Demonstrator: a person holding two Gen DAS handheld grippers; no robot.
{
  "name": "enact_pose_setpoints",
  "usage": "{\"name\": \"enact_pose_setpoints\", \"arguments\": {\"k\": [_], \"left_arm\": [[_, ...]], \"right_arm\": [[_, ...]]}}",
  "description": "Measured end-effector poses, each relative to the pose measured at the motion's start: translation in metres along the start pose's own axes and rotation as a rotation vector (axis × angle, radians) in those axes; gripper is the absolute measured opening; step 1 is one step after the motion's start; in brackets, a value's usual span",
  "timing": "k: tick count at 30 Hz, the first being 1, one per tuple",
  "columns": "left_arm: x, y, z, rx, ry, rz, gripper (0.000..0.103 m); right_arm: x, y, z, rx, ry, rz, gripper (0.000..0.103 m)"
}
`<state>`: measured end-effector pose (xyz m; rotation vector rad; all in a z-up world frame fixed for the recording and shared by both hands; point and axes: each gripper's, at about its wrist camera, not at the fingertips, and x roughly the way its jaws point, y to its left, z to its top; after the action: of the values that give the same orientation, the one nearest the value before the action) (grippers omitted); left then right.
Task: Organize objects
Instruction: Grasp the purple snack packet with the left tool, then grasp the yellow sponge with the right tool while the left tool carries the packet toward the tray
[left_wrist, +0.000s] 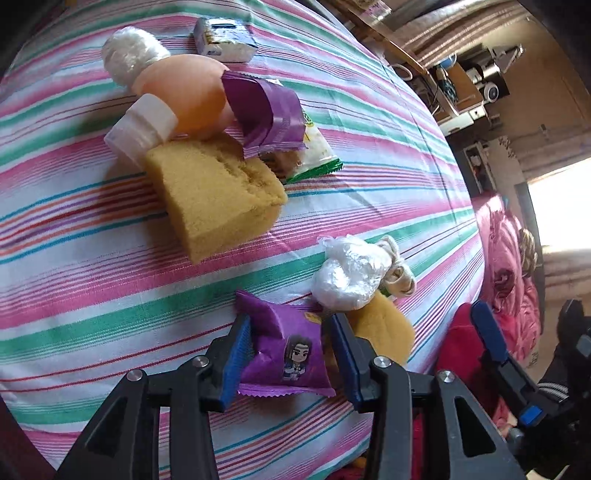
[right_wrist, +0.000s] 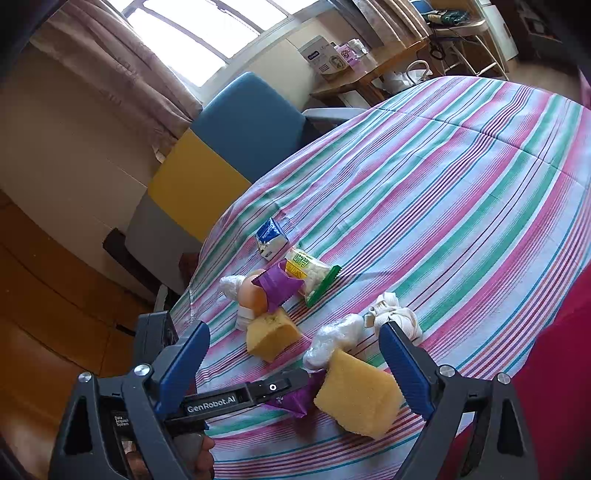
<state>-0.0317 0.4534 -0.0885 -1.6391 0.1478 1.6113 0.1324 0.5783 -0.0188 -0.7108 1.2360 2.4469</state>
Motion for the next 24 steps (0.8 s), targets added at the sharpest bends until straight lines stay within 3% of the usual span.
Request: {"name": "enact_pose_setpoints", "arguments": {"k": [8, 11, 17, 24], "left_arm": [[-0.001, -0.019, -0.020, 0.251, -0.026, 0.122, 0.044], [-0.004, -0.020, -0.026, 0.318, -0.060, 0.152, 0.037], [-0.029, -0.002, -0.037, 0.263, -0.147, 0.100, 0.034], [-0.083, 0.011, -0.072, 0.262, -0.269, 0.071, 0.034]], "right_arm": [[0.001, 0.000, 0.000, -0.001, 0.010, -0.013, 0.094], [0.002, 0.000, 0.001, -0.003, 0.015, -0.022, 0.094], [0.007, 0.000, 0.001, -0.008, 0.041, -0.041, 0.094], [0.027, 0.003, 0.001, -0.027, 0.164, -0.088, 0.094]]}}
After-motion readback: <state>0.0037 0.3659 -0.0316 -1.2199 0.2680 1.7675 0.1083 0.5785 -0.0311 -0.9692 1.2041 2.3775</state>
